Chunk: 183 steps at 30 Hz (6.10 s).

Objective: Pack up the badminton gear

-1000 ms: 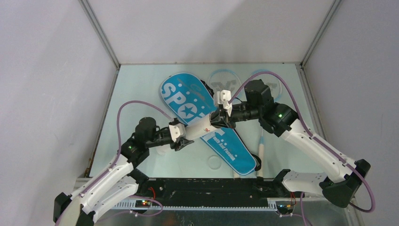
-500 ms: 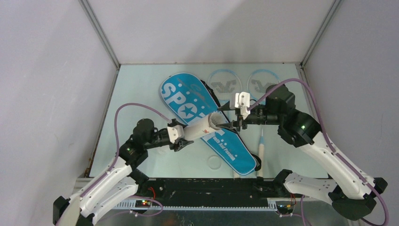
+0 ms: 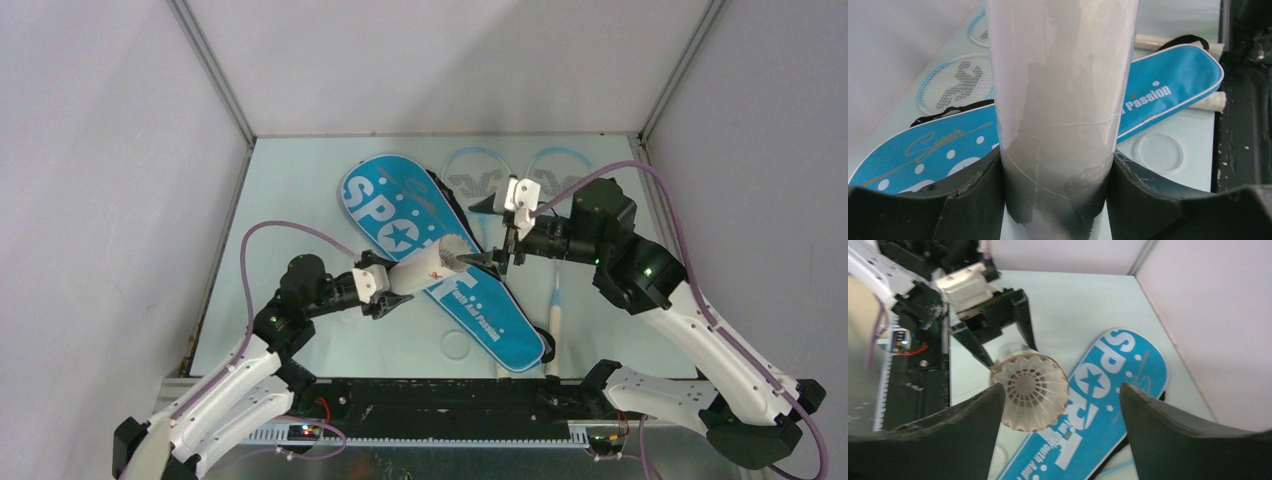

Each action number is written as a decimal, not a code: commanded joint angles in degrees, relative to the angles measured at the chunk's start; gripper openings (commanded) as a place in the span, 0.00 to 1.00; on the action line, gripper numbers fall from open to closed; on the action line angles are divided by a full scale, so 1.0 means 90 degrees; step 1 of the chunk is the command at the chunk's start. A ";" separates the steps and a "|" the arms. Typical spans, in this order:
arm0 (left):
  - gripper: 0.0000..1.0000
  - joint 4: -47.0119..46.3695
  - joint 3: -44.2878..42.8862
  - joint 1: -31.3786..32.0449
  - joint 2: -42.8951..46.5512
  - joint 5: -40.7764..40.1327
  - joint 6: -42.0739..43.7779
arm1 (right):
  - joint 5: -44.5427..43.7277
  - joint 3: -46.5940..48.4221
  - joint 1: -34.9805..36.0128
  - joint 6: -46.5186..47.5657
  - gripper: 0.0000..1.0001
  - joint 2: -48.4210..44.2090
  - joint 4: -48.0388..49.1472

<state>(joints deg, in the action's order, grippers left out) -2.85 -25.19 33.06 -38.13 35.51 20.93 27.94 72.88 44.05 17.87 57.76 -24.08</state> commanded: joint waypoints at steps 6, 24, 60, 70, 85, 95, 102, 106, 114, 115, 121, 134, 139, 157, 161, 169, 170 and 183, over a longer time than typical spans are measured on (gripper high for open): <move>0.39 -0.2251 0.0500 0.0028 0.0867 -0.1806 -0.1371 | -0.1847 -0.1107 -0.0176 -0.1302 0.99 -0.0941 0.2164; 0.41 -0.3600 0.1786 0.0023 0.2146 -0.4492 -0.3063 | -0.2125 -0.1994 0.0016 -0.3030 0.91 0.0456 -0.0051; 0.40 -0.2561 0.1657 0.0028 0.2360 -0.4913 -0.3057 | -0.3098 -0.2473 0.2990 -0.1804 0.37 0.3922 0.0571; 0.40 -0.2431 0.1686 0.0028 0.2454 -0.4899 -0.2984 | -0.3851 -0.2337 0.3085 -0.1955 0.27 0.4118 -0.0067; 0.40 -0.2152 0.1605 0.0026 0.2478 -0.5000 -0.2721 | -0.4043 -0.2335 0.3408 -0.2348 0.00 0.3356 -0.0070; 0.40 -0.1921 0.1475 0.0028 0.2395 -0.3564 -0.2010 | -0.1493 -0.2268 0.2721 -0.1390 0.00 0.0469 0.0066; 0.39 -0.2204 0.1343 0.0027 0.1898 -0.2240 -0.1470 | -0.0945 -0.1448 0.1801 -0.0878 0.00 -0.0749 -0.0089; 0.39 -0.1661 0.1004 0.0028 0.1475 -0.1596 -0.0963 | -0.1173 -0.0610 0.1629 -0.0266 0.00 -0.0619 -0.0394; 0.39 -0.1054 0.0630 0.0023 0.0998 -0.0394 -0.0327 | -0.0462 0.0887 0.1412 0.1072 0.00 -0.0017 -0.1222; 0.39 -0.1037 0.0609 0.0026 0.0988 -0.0333 -0.0311 | -0.0367 0.1018 0.1374 0.1193 0.00 0.0146 -0.1476; 0.39 -0.1020 0.0624 0.0028 0.1024 -0.0220 -0.0249 | 0.0154 0.1945 0.1297 0.1490 0.00 0.0786 -0.2429; 0.39 -0.1047 0.0682 0.0028 0.1160 -0.0360 -0.0349 | 0.0391 0.2255 0.1298 0.1655 0.00 0.1256 -0.2852; 0.39 -0.1027 0.0672 0.0028 0.1138 -0.0294 -0.0310 | 0.0271 0.2483 0.1351 0.1683 0.00 0.1460 -0.3068; 0.39 -0.0976 0.0669 0.0028 0.1189 -0.0313 -0.0254 | -0.0700 0.3159 0.1909 0.1826 0.00 0.2017 -0.4057; 0.39 -0.0982 0.0680 0.0028 0.1190 -0.0279 -0.0261 | -0.0788 0.3217 0.1911 0.1774 0.00 0.2054 -0.4059; 0.38 -0.0937 0.0653 0.0028 0.1196 -0.0162 -0.0275 | -0.0721 0.3264 0.1898 0.1741 0.06 0.2010 -0.3878; 0.38 -0.0934 0.0652 0.0028 0.1186 -0.0133 -0.0270 | -0.0734 0.3247 0.1889 0.1734 0.07 0.1991 -0.3787; 0.38 -0.0923 0.0715 0.0028 0.1296 -0.0136 -0.0275 | -0.0411 0.3119 0.1887 0.1791 0.26 0.1950 -0.3428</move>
<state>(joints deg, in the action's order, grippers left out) -8.80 -16.75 33.10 -27.55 33.39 18.13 22.74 99.92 60.90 33.89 75.79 -57.43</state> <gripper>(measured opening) 0.643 0.257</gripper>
